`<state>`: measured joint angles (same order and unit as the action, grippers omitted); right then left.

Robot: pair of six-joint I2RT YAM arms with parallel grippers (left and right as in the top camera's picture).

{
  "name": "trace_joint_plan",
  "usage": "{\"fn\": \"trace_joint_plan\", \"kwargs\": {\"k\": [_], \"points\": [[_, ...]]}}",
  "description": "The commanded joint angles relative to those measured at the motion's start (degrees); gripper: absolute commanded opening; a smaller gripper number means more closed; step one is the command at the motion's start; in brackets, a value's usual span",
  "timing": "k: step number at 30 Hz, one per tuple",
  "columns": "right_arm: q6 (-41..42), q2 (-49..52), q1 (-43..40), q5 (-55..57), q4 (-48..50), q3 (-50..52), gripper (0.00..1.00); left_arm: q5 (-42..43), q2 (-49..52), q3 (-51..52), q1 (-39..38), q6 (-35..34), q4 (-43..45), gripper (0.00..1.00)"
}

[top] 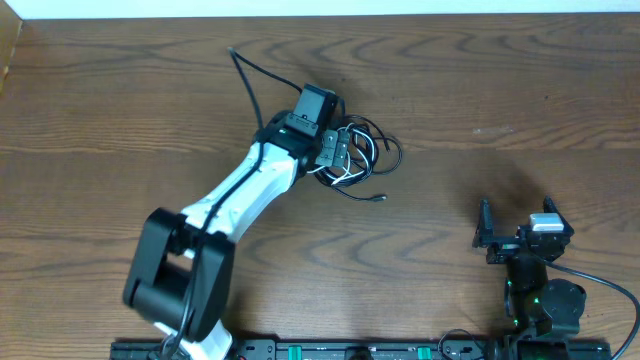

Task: Untangle cables
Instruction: 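Close the left gripper on the black and white cables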

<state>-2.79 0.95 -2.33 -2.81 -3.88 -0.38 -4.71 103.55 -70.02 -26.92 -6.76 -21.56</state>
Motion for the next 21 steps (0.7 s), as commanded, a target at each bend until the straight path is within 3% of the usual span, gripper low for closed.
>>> {"fn": "trace_joint_plan", "kwargs": {"k": [1, 13, 15, 20, 21], "points": [[-0.7, -0.55, 0.28, -0.15, -0.22, 0.09, 0.99, -0.94, 4.55, -0.17, 0.15, 4.48, 1.29, 0.98], [-0.7, -0.55, 0.28, -0.13, -0.22, 0.09, 0.99, 0.2, 12.33, -0.07, 1.88, 4.57, 5.55, 0.97], [-0.7, -0.55, 0.28, -0.13, -0.22, 0.09, 0.99, 0.2, 13.51, -0.07, 1.88, 4.57, 5.38, 0.75], [-0.7, -0.55, 0.28, -0.15, -0.22, 0.09, 0.99, 0.17, 13.7, -0.07, 1.88, 4.57, 5.4, 0.49], [-0.7, -0.55, 0.28, -0.13, -0.24, 0.09, 0.99, 0.17, 13.7, -0.07, 1.88, 4.55, 5.38, 0.33]]}}
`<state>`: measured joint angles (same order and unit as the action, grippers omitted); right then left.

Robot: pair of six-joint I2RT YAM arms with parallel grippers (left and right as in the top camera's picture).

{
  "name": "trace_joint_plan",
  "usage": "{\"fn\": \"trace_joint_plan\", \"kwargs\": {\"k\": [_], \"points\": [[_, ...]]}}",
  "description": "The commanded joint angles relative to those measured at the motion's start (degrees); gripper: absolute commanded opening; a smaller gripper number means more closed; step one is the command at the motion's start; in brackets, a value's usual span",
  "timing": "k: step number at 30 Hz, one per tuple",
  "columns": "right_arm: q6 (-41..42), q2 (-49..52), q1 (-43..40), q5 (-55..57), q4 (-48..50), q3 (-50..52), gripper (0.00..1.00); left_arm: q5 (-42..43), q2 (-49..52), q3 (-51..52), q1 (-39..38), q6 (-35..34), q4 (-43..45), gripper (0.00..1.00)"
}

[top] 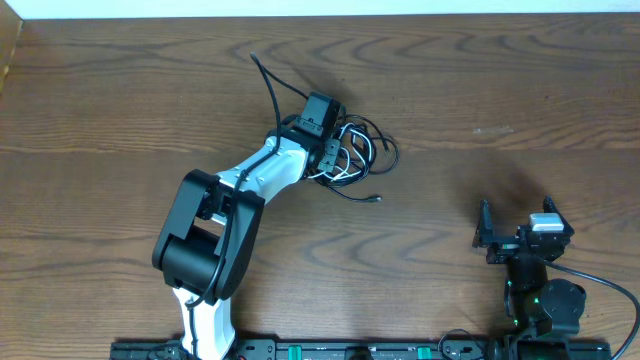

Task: Untangle cables
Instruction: 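Close the left gripper on the black and white cables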

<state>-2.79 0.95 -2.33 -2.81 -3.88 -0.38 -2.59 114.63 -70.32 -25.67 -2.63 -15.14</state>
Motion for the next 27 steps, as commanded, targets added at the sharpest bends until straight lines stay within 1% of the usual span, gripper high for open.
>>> {"fn": "trace_joint_plan", "kwargs": {"k": [1, 2, 5, 9, 10, 11, 13, 15, 16, 18, 19, 20, 21, 24, 27], "points": [[-0.7, -0.55, 0.28, -0.15, -0.22, 0.09, 0.99, -1.95, 2.62, 0.24, 0.63, 0.0, -1.22, 0.19], [-0.7, -0.55, 0.28, -0.15, -0.22, 0.09, 0.99, -1.95, 2.62, 0.24, 0.63, -1.29, -1.44, 0.08], [-0.7, -0.55, 0.28, -0.13, -0.22, 0.09, 0.99, -1.95, 2.56, 0.22, 0.63, -5.01, -2.14, 0.08], [-0.7, -0.55, 0.28, -0.15, -0.22, 0.09, 0.99, -1.88, 1.36, 0.22, 0.63, -19.39, -6.27, 0.08], [-0.7, -0.55, 0.28, -0.15, -0.22, 0.09, 0.99, -0.57, 0.9, 0.22, 0.63, -25.31, -8.22, 0.08], [-0.7, -0.55, 0.28, -0.13, -0.22, 0.09, 0.99, 1.55, 0.55, 0.22, 0.63, -28.63, -9.44, 0.08], [-0.7, -0.55, 0.28, -0.15, -0.22, 0.09, 0.99, 5.22, 0.09, 0.22, 0.63, -32.61, -10.84, 0.07], [-0.7, -0.55, 0.28, -0.15, -0.22, 0.09, 0.99, 6.64, -0.28, 0.22, 0.63, -35.15, -11.08, 0.08], [-0.7, -0.55, 0.28, -0.15, -0.22, 0.09, 0.99, 6.36, -0.31, 0.22, 0.63, -35.15, -10.67, 0.3], [-0.7, -0.55, 0.28, -0.15, -0.22, 0.09, 0.99, 5.81, -0.31, 0.22, 0.66, -33.79, -10.51, 0.55], [-0.7, -0.55, 0.28, -0.13, -0.22, 0.09, 0.99, 5.84, -0.31, 0.22, 0.63, -31.76, -10.45, 0.59], [-0.7, -0.55, 0.28, -0.13, -0.22, 0.09, 0.99, 5.86, -0.31, 0.22, 0.63, -29.33, -10.32, 0.6], [-0.7, -0.55, 0.28, -0.13, -0.24, 0.09, 0.99, 5.84, -0.31, 0.22, 0.57, -25.73, -10.21, 0.64], [-0.7, -0.55, 0.28, -0.15, -0.22, 0.09, 0.99, 5.81, -0.31, 0.22, 0.59, -20.17, -8.92, 0.78], [-0.7, -0.55, 0.28, -0.13, -0.22, 0.09, 0.99, 5.79, -0.31, 0.22, 0.59, -17.05, -6.8, 0.8]]}}
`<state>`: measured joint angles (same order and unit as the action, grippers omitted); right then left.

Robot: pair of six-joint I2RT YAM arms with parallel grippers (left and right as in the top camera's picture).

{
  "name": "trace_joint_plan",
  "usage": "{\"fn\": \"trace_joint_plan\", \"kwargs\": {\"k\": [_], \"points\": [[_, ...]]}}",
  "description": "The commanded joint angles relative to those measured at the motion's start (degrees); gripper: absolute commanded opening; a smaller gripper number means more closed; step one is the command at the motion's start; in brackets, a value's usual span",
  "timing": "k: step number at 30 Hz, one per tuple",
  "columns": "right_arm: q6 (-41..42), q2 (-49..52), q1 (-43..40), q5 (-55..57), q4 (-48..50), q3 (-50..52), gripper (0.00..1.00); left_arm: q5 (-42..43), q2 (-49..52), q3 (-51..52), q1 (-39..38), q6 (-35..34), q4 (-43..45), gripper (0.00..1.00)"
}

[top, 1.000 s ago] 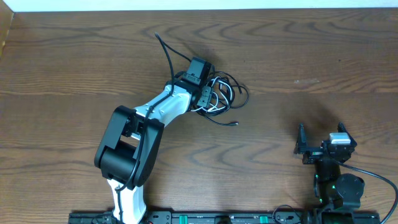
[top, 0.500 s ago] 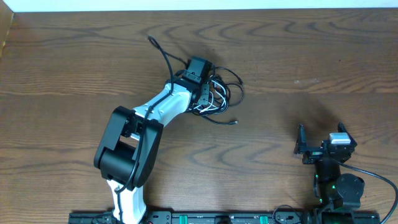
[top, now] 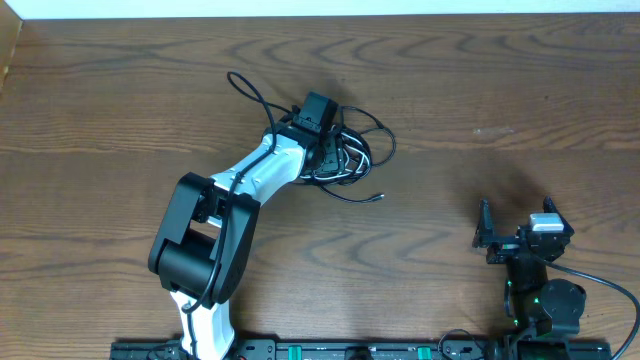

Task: Untangle cables
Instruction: 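Close the left gripper on the black and white cables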

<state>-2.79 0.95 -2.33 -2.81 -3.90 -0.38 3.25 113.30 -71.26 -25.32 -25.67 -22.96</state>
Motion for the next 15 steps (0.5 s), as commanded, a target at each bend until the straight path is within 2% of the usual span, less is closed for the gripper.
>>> {"fn": "trace_joint_plan", "kwargs": {"k": [1, 4, 6, 9, 10, 12, 15], "points": [[-0.7, -0.55, 0.28, -0.15, -0.2, 0.09, 0.99, 0.0, 1.03, 1.16, 0.24, 5.95, 0.94, 0.8], [-0.7, -0.55, 0.28, -0.15, -0.2, 0.09, 0.99, -0.11, 0.22, 1.16, 0.24, 5.92, -2.54, 0.79], [-0.7, -0.55, 0.28, -0.13, -0.2, 0.09, 0.99, -4.24, -2.19, 1.16, 0.24, 5.68, -6.19, 0.76], [-0.7, -0.55, 0.28, -0.13, -0.2, 0.09, 0.99, -5.25, -6.86, 1.16, 0.24, 5.75, -6.56, 0.76], [-0.7, -0.55, 0.28, -0.13, -0.2, 0.09, 0.99, -5.2, -8.83, 1.16, 0.22, 5.75, -6.21, 0.77], [-0.7, -0.55, 0.28, -0.15, -0.2, 0.09, 0.99, -5.2, -12.76, 1.16, 0.24, 7.74, -4.46, 0.9], [-0.7, -0.55, 0.28, -0.15, -0.2, 0.09, 0.99, -5.2, -13.75, 1.18, 0.26, 12.37, -2.62, 0.91]]}}
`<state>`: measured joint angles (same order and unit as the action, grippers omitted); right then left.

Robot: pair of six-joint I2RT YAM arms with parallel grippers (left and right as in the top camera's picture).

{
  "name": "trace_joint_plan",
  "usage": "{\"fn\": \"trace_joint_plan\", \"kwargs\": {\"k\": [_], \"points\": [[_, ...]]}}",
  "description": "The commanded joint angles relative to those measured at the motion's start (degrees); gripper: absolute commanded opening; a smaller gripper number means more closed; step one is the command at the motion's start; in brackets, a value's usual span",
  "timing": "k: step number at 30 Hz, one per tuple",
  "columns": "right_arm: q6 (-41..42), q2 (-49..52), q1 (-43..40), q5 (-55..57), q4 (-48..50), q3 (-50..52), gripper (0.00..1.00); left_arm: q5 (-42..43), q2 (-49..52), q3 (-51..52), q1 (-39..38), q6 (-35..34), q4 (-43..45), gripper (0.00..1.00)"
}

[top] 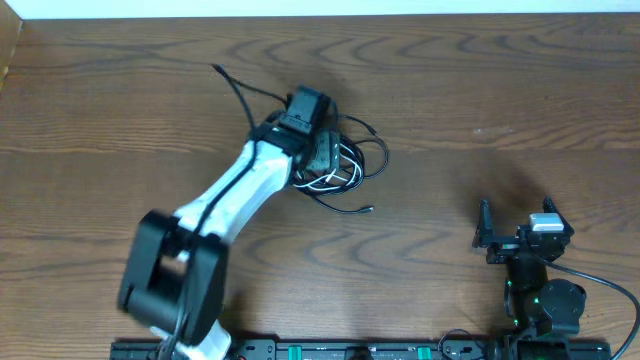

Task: Untangle cables
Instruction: 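Close the left gripper on the black and white cables, then lift the gripped cable bundle with the left gripper and pull it back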

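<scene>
A tangle of black and white cables (pixel 350 170) lies at the table's middle, a little toward the back. One black end (pixel 228 82) runs off to the upper left, and a thin black tail (pixel 350 209) ends in a small plug at the lower right. My left gripper (pixel 324 152) sits on the left part of the tangle and appears shut on the cables, with its fingertips partly hidden among the loops. Far off at the front right, my right gripper (pixel 485 230) stands open with nothing between its fingers.
The wooden table (pixel 480 90) carries nothing else in view. The left arm's white link (pixel 240 190) slants from the front left up to the tangle. The arms' base rail (pixel 350 351) lines the front edge.
My left gripper and the tangle have shifted slightly left. The long black end now points further up and left, and the plug tail lies lower. The arm's elbow stands further left.
My left gripper stayed on the tangle at every moment while the right arm stayed parked. The long black end stood up-left, then nearer the gripper, then curved lower left. The loops on the right drew closer in, and now the bundle sits slightly further left.
</scene>
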<state>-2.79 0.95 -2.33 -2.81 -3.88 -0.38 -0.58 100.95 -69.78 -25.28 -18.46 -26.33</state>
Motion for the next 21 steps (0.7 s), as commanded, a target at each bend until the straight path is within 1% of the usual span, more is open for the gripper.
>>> {"fn": "trace_joint_plan", "kwargs": {"k": [1, 3, 4, 8, 15, 17, 18, 20, 21], "points": [[-0.7, -0.55, 0.28, -0.13, -0.22, 0.09, 0.99, -1.38, -0.85, -0.31, 0.26, 5.18, 0.9, 0.91], [-0.7, -0.55, 0.28, -0.15, -0.22, 0.09, 0.99, -1.36, 0.79, -0.2, 0.24, 5.4, 0.98, 0.91], [-0.7, -0.55, 0.28, -0.13, -0.22, 0.09, 0.99, -0.94, 3.21, -0.11, 0.24, 5.57, 0.96, 0.91], [-0.7, -0.55, 0.28, -0.15, -0.22, 0.09, 0.99, 3.61, 7.67, -0.09, 0.24, 8.39, 1.79, 0.91], [-0.7, -0.55, 0.28, -0.13, -0.22, 0.09, 0.99, 2.49, 11.43, -0.07, 0.24, 8.37, 4.98, 0.91], [-0.7, -0.55, 0.28, -0.15, -0.22, 0.09, 0.99, 2.49, 12.22, 0.02, 0.24, 8.35, 5.03, 0.81], [-0.7, -0.55, 0.28, -0.13, -0.22, 0.09, 0.99, 2.49, 12.57, 0.15, 0.24, 8.35, 5.05, 0.72], [-0.7, -0.55, 0.28, -0.15, -0.22, 0.09, 0.99, 2.54, 13.2, 0.28, 0.24, 8.24, 4.96, 0.46], [-0.7, -0.55, 0.28, -0.15, -0.24, 0.09, 0.99, 2.51, 13.53, 0.33, 0.24, 7.76, 4.83, 0.36]]}}
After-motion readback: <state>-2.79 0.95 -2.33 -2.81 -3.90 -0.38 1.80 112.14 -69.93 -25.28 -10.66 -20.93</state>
